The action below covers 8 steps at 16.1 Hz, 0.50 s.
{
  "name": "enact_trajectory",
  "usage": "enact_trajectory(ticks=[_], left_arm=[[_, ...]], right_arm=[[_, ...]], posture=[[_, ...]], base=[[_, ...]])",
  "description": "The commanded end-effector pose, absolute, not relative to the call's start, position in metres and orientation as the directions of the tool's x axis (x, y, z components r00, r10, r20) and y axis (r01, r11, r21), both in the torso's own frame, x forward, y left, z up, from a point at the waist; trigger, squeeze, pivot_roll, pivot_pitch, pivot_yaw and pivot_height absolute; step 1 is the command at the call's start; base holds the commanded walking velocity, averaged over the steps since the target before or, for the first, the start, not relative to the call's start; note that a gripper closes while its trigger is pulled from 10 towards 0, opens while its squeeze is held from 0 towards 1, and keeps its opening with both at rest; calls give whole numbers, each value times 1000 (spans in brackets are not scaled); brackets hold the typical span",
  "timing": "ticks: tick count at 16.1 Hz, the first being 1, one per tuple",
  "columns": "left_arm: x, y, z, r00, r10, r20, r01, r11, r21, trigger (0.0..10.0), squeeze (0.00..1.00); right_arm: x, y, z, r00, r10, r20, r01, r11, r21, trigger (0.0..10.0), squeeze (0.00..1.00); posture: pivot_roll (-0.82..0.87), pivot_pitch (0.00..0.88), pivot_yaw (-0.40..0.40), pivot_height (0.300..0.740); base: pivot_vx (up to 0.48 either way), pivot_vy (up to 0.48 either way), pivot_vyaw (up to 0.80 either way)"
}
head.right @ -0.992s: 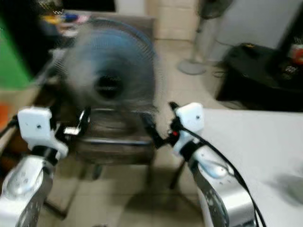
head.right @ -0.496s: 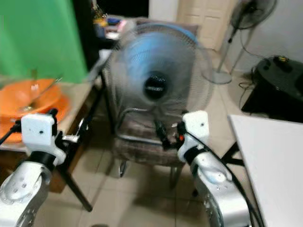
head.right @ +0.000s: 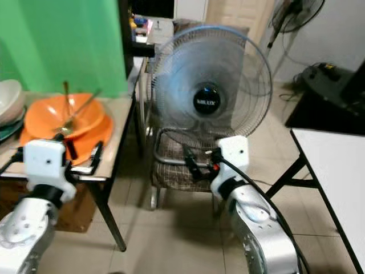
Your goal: Setting the table
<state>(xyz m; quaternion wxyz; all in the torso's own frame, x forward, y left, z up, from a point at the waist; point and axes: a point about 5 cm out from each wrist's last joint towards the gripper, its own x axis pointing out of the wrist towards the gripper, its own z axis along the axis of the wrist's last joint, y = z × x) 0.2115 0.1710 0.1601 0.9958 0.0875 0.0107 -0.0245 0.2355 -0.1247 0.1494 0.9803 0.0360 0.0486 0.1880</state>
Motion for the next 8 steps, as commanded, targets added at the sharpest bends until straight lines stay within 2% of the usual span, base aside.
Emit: enact_trajectory(ticks=[1, 8], left_arm=[[212, 166, 163, 998, -60, -15, 62, 982, 177, 10000, 0], [214, 169, 165, 998, -55, -11, 56, 982, 180, 10000, 0]], right_arm=[[237, -131, 148, 929, 359, -95, -352, 933, 80, 10000, 1000], [243, -132, 152, 925, 373, -76, -368, 927, 75, 10000, 1000]], posture=[[120, 0, -44, 740], [119, 0, -41, 740]], base=[[0, 364, 0], [0, 305, 0]])
